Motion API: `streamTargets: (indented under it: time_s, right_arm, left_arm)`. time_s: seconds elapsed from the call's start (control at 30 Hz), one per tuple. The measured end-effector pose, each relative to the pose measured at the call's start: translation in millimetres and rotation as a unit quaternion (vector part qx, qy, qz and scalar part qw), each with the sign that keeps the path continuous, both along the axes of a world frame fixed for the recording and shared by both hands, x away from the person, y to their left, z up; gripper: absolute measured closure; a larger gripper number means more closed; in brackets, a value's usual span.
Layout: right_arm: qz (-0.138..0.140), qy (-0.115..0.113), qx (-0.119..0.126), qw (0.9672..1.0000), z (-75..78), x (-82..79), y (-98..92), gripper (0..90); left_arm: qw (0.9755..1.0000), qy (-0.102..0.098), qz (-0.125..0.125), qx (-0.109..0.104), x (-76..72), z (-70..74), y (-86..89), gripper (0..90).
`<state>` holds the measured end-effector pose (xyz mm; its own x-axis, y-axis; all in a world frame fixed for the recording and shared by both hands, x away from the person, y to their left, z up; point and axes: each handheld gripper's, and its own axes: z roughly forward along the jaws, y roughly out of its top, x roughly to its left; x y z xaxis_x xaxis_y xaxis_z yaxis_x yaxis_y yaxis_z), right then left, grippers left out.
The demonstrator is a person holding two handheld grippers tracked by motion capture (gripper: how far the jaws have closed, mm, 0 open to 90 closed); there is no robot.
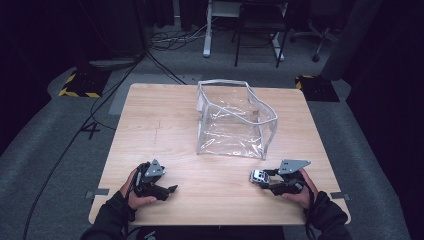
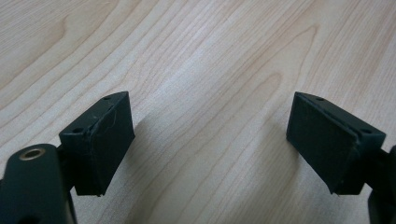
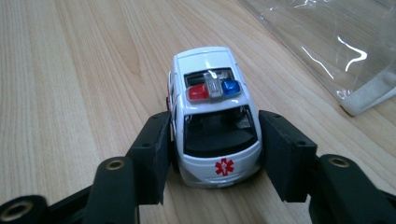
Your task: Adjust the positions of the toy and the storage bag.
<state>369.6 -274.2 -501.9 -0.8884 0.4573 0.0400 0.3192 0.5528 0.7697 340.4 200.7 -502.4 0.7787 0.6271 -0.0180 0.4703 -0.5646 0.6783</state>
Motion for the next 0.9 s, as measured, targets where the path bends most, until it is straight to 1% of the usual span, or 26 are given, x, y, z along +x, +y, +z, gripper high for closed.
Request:
streamTargets:
  time_s: [0.07, 0.17, 0.27, 0.33, 0.37, 0.47, 0.63, 0.73, 0.9]
  right_arm:
    - [0.005, -0.004, -0.004, 1.0000, -0.1, 0.0, -2.5, 47.3]
    - [0.000, -0.010, -0.007, 0.9999, 0.1, -1.4, -5.8, 47.5]
    - [-0.010, -0.007, 0.010, 0.9999, 2.5, -3.5, -7.9, 47.6]
    - [-0.010, -0.011, 0.012, 0.9998, 3.5, -3.5, -8.9, 47.6]
    - [-0.021, -0.024, 0.013, 0.9994, 6.8, -3.8, -12.8, 47.7]
    - [-0.038, -0.031, 0.014, 0.9987, 9.0, -4.6, -18.8, 47.8]
    - [-0.061, -0.037, 0.028, 0.9971, 12.1, -4.3, -31.1, 47.8]
    - [-0.075, -0.047, 0.034, 0.9955, 15.1, -3.8, -34.6, 47.8]
    - [-0.080, -0.055, 0.032, 0.9948, 18.7, -4.0, -37.1, 47.9]
  left_arm:
    - [1.0000, 0.000, 0.000, 0.000, 0.0, 0.0, 0.0, 15.3]
    - [1.0000, 0.000, -0.001, 0.000, 0.1, 0.0, 0.0, 15.3]
    - [1.0000, 0.000, 0.000, 0.000, 0.0, 0.0, 0.0, 15.3]
    - [1.0000, 0.000, -0.001, 0.000, 0.1, 0.0, 0.0, 15.3]
    - [1.0000, 0.001, 0.000, -0.001, -0.1, 0.0, -0.1, 15.3]
    - [1.0000, 0.000, -0.001, 0.000, 0.1, 0.0, 0.0, 15.3]
    - [1.0000, 0.001, -0.001, 0.000, 0.1, 0.0, 0.0, 15.3]
    - [1.0000, 0.000, -0.001, 0.000, 0.2, 0.0, 0.0, 15.3]
    - [1.0000, 0.001, -0.001, 0.000, 0.2, 0.0, 0.0, 15.3]
